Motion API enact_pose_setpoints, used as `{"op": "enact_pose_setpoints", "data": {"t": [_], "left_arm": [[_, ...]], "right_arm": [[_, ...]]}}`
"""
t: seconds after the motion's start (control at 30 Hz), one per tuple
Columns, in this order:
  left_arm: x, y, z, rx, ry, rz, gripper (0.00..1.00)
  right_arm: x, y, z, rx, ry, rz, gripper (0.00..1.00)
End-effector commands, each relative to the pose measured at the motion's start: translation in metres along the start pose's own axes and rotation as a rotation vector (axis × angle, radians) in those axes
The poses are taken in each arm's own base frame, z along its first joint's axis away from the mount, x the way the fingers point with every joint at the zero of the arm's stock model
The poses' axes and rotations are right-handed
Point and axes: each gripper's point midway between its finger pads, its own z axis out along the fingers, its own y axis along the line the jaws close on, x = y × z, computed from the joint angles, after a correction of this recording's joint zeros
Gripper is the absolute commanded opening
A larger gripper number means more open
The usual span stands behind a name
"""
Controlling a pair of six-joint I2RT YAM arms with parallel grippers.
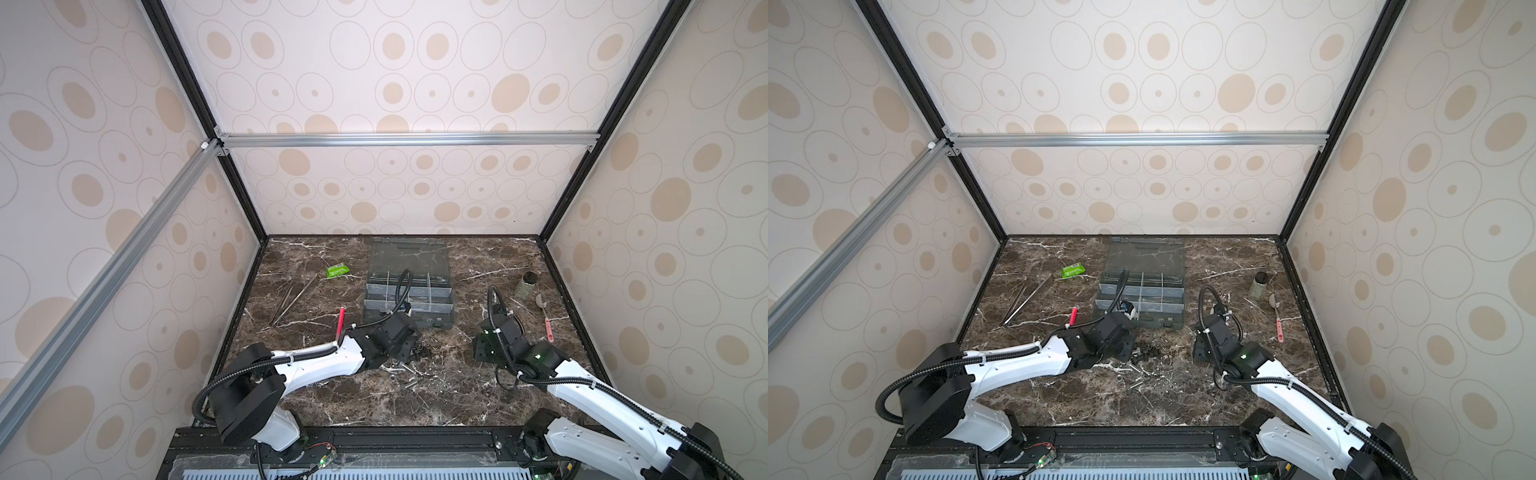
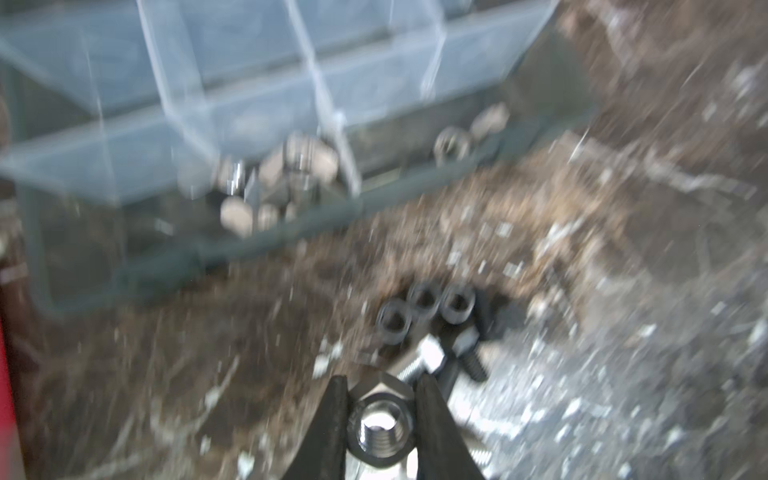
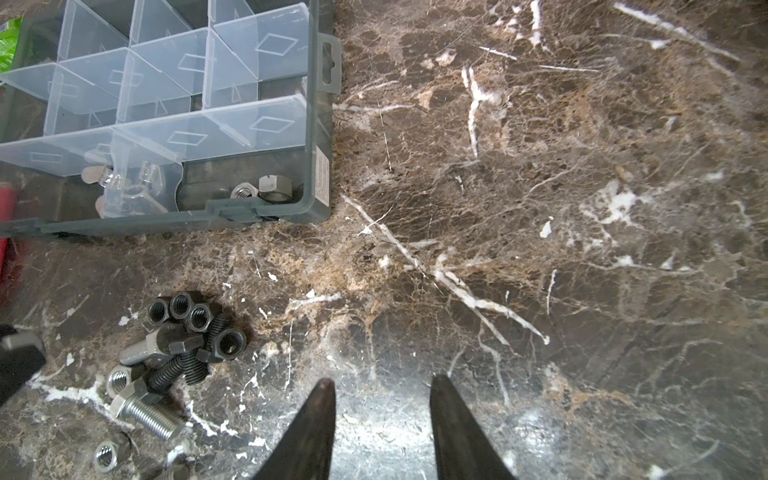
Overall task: Sort the screws and nuts into containers
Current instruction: 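Carry the hex nut with the left gripper into the hex nut compartment and release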
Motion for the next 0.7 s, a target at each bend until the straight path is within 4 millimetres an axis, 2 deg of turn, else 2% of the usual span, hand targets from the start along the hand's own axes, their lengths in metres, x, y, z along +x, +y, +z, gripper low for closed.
{"op": "enact_pose_setpoints", "data": {"t": [0.0,0.13,0.23,0.43,0.67], "left_arm": [[-0.039,-0.002,0.009,-0.012,-0.065,0.033,0.2],[-0.068,-0.003,0.024,0.002,-0.09,0.012,0.2],[-0.081,-0.006,0.036,0.02,-0.089,0.008,0.21],[-0.091,-0.015,0.054,0.048,-0.079,0.003,0.21],[-0.093,-0.02,0.068,0.064,-0.065,-0.002,0.21]], "right_arm": [[0.005,-0.011,-0.003,0.04,0.008,0.012,0.41],[0.005,-0.013,-0.007,0.039,0.003,0.019,0.41],[0.007,-0.014,-0.006,0.035,-0.001,0.024,0.41],[0.012,-0.017,-0.004,0.037,0.007,0.027,0.41],[0.014,-0.015,0.0,0.031,0.014,0.032,0.41]]}}
